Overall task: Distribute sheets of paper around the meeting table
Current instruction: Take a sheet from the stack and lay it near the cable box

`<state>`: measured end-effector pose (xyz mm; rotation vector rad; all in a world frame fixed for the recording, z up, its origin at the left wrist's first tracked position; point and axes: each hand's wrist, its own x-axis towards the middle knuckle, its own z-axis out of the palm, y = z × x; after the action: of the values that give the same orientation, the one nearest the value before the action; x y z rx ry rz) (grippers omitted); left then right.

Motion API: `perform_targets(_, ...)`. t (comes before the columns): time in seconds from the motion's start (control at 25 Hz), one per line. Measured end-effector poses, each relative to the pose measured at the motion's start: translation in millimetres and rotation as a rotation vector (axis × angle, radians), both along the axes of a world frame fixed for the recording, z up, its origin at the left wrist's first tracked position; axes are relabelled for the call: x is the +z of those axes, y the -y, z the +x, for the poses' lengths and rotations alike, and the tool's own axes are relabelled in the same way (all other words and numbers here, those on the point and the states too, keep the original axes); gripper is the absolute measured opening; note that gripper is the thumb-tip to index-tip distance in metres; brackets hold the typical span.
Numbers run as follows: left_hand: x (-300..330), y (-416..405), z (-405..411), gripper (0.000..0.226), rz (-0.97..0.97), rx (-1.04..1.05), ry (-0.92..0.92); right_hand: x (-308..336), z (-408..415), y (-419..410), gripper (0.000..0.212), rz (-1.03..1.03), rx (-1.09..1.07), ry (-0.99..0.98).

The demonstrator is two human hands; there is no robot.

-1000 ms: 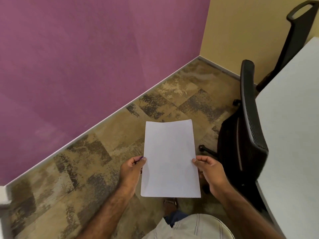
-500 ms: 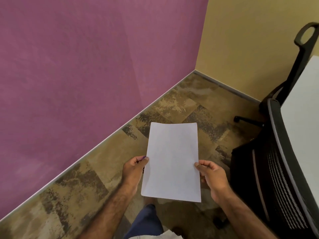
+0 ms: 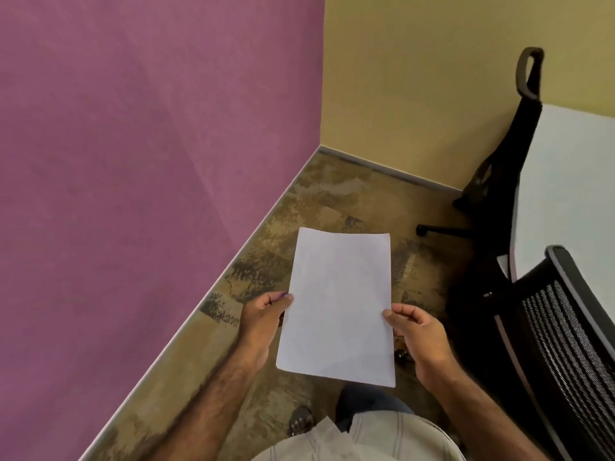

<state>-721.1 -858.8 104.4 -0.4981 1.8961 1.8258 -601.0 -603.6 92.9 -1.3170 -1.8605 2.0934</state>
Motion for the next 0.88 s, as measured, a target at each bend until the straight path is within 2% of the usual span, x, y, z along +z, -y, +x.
perform_targets(0.4, -18.0, -117.0, -188.0, 0.010, -0.077, -0.256, -0.021, -31.4, -121.9, -68.8, 0.013, -0.039, -0.216, 0.028)
perform_targets(0.68, -13.8, -234.0, -308.3, 0.010, -0.098, -0.454, -0.066, -21.9, -207.3, -139.3, 0.010, 0.023, -0.326, 0.057)
perform_targets(0.88, -7.4, -306.9, -364.3, 0.010, -0.084, -0.599, -0.093, -6.5, -236.3, -182.3, 0.015, 0.015, -0.475, -0.008)
